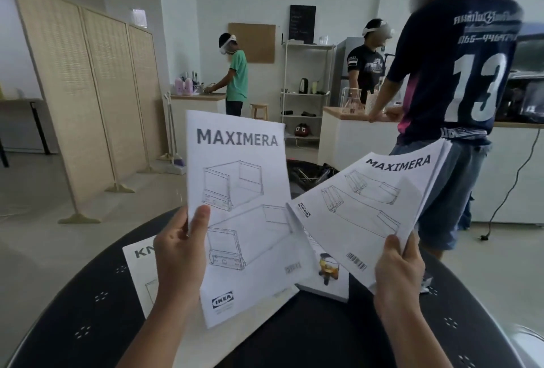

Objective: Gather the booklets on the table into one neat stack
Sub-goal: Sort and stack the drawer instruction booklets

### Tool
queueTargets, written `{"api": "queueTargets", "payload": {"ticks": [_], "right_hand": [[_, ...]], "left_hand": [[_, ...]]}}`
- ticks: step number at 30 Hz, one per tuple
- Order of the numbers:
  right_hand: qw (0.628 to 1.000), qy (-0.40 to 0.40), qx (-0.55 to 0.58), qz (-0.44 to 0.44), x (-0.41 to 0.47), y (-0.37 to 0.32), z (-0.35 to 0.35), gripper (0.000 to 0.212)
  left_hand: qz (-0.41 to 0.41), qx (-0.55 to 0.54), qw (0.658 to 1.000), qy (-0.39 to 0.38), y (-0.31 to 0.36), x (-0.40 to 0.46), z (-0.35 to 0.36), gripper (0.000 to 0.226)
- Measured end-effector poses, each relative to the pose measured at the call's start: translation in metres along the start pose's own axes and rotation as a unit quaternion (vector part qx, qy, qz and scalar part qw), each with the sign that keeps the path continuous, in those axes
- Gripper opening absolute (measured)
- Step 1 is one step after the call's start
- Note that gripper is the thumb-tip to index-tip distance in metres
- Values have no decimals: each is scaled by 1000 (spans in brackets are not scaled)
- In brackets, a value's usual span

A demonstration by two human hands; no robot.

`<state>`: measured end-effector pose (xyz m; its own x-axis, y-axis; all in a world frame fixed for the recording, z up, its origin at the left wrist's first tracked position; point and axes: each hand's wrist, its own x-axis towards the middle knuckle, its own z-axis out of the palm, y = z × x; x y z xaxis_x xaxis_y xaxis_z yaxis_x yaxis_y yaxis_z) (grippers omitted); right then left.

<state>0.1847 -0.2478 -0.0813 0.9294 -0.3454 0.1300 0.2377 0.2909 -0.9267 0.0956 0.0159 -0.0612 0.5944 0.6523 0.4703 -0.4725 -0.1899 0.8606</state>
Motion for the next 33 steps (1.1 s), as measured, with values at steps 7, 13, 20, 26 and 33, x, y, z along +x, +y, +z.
{"api": "queueTargets", "payload": {"ticks": [7, 13, 20, 26, 33], "right_hand": [[998, 55, 21, -11, 8, 7, -8, 35], [996, 3, 64, 55, 9, 8, -6, 36], [991, -111, 21, 73, 1, 1, 0, 24], [970, -230, -66, 43, -4, -8, -1, 22], [939, -315, -108, 85, -2, -2, 3, 41]], "left_hand": [[-28, -64, 994, 80, -1, 5, -1, 23], [-67, -83, 994, 7, -6, 0, 6, 28], [-116, -41, 991, -59, -13, -3, 8, 20], [-115, -2, 991, -73, -13, -7, 11, 17], [-113, 6, 991, -73, -15, -8, 12, 19]]}}
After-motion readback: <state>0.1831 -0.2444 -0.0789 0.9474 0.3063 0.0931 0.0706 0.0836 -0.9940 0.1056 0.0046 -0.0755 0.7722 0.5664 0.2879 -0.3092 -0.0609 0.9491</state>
